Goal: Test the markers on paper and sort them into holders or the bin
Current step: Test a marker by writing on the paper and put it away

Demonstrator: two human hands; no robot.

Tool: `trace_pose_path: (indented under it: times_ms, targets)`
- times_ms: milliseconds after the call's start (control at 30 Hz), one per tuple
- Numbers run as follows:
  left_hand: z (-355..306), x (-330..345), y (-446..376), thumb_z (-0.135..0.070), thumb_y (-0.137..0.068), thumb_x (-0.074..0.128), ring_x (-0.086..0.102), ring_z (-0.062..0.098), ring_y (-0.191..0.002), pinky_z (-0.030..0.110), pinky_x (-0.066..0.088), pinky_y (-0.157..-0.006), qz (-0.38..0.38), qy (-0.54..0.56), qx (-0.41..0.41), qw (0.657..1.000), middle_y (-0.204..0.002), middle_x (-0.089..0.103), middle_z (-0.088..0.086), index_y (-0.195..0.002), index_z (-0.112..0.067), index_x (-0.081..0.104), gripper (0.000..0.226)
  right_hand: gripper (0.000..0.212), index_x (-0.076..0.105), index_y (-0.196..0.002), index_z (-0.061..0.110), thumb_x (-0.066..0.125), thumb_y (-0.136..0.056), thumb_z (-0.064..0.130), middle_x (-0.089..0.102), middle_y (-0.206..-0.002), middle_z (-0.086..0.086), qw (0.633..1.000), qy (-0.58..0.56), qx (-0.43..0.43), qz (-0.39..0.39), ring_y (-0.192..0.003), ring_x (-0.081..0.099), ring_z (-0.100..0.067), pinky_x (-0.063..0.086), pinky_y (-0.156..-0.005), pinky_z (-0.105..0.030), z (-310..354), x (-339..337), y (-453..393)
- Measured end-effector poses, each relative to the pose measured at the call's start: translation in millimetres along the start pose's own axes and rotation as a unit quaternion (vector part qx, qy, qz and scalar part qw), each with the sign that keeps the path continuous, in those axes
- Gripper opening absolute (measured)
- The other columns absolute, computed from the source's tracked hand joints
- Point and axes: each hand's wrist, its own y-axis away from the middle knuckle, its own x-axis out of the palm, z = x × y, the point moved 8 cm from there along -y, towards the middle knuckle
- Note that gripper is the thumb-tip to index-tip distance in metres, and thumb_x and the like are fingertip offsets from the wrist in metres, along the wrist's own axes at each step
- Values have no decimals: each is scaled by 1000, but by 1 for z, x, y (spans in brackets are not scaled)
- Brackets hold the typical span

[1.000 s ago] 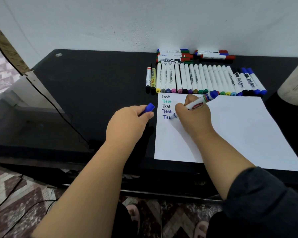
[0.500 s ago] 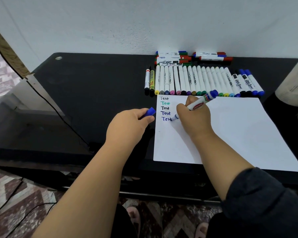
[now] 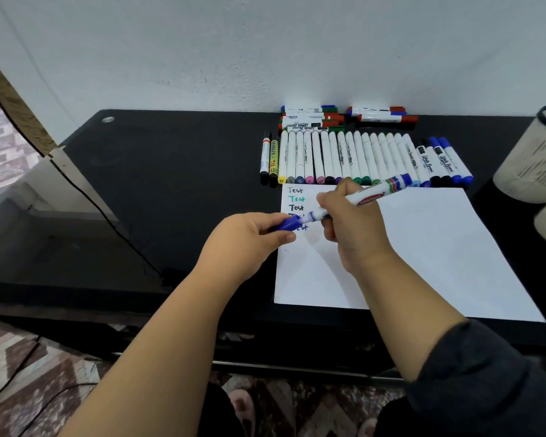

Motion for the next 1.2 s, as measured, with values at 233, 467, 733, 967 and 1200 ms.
trace_pose_path:
  times_ms: [233, 467, 733, 967, 1200]
  targets:
    - [-4, -2, 1, -33, -85, 66, 54, 3, -72, 14, 40, -62, 0, 0, 22, 1000, -82, 59, -20, -118, -37, 62, 34, 34, 45, -61, 15, 57, -93, 18, 48, -43, 2, 993, 17, 26, 114, -38, 37, -7, 29, -44, -20, 0, 19, 9]
    - [-10, -2, 5, -33, -86, 65, 51, 4, -62, 15, 39, -57, -22, 31, 24, 999, -80, 60, -19, -116, -35, 65, 30, 27, 52, -69, 18, 50, -95, 21, 56, -54, 1, 996, -36, 78, 4, -51, 49, -11, 38, -48, -21, 3, 7, 11]
    - [-18, 4, 4, -33, -91, 58, 49, 6, -87, 13, 37, -66, -38, -26, 18, 999, -115, 61, -10, -128, -32, 57, 37, 26, 47, -70, 20, 44, -95, 16, 55, -60, 2, 994, -46, 85, -46, -47, 46, -8, 33, -37, -15, -2, 8, 13]
    - [-17, 5, 8, -32, -91, 59, 48, 5, -70, 14, 37, -62, -6, -13, 3, 1000, -100, 61, -8, -126, -32, 59, 35, 16, 53, -84, 13, 45, -97, 18, 57, -69, 0, 993, -52, 104, -37, -57, 53, -10, 35, -37, -13, -6, 11, 17]
    - [-34, 5, 15, -33, -100, 41, 52, 14, -92, 27, 45, -78, -43, -195, 50, 979, -107, 57, -6, -126, -30, 52, 29, 21, 52, -74, 16, 45, -94, 19, 61, -72, -4, 987, -27, 141, -74, -43, 43, -6, 32, -42, -18, -11, 6, 21]
